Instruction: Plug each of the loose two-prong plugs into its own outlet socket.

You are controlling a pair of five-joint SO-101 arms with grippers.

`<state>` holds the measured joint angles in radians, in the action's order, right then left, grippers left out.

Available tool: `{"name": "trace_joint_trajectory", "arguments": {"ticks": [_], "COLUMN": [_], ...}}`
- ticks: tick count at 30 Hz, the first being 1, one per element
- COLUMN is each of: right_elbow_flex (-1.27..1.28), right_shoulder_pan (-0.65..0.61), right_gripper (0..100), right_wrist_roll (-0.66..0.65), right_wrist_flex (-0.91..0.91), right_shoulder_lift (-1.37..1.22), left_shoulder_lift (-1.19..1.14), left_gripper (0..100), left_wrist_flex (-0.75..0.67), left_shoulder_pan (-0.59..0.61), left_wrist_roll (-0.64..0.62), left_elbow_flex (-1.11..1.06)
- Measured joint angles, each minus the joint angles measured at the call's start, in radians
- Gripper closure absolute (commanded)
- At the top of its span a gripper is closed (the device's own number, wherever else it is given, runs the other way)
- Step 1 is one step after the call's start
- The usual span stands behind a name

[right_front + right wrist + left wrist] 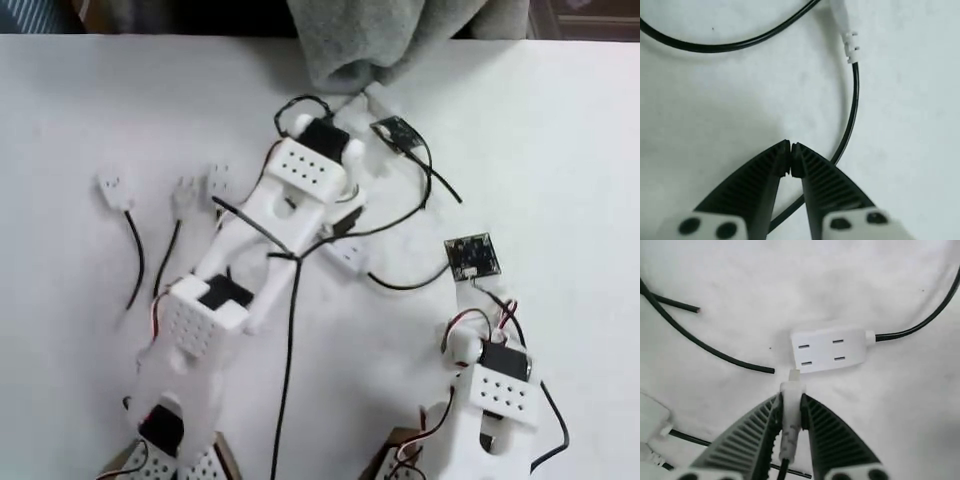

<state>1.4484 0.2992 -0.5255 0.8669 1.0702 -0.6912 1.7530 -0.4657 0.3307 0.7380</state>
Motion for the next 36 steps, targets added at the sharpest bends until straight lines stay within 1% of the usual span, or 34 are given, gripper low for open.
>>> {"name": "trace_joint_trajectory", "arguments": {"ticks": [5,8,12,21,36], "right_elbow_flex": [0.000,0.000,0.000,0.000,0.000], "right_shoulder_pan": [0.000,0.000,0.000,0.000,0.000], "right_gripper": [97.8,97.8,97.8,97.8,97.8], "right_wrist_roll": [0.000,0.000,0.000,0.000,0.000], "right_wrist_flex": [0.000,0.000,0.000,0.000,0.000], "right_shoulder_lift": [0.000,0.000,0.000,0.000,0.000], "left_shoulder_lift": [0.000,0.000,-0.038,-0.130,-0.149], "left_gripper": [97,97,97,97,97], "left_wrist_flex": [-0.002,-0.008,-0.015,0.015,0.021], "left_shoulder_pan": [-0.035,-0.037,-0.034,-0.035,-0.031], "left_wrist_roll": [-0.017,-0.052,-0.058,-0.051,-0.049], "left_elbow_flex": [-0.009,-0.009,0.018,0.157,0.166]}}
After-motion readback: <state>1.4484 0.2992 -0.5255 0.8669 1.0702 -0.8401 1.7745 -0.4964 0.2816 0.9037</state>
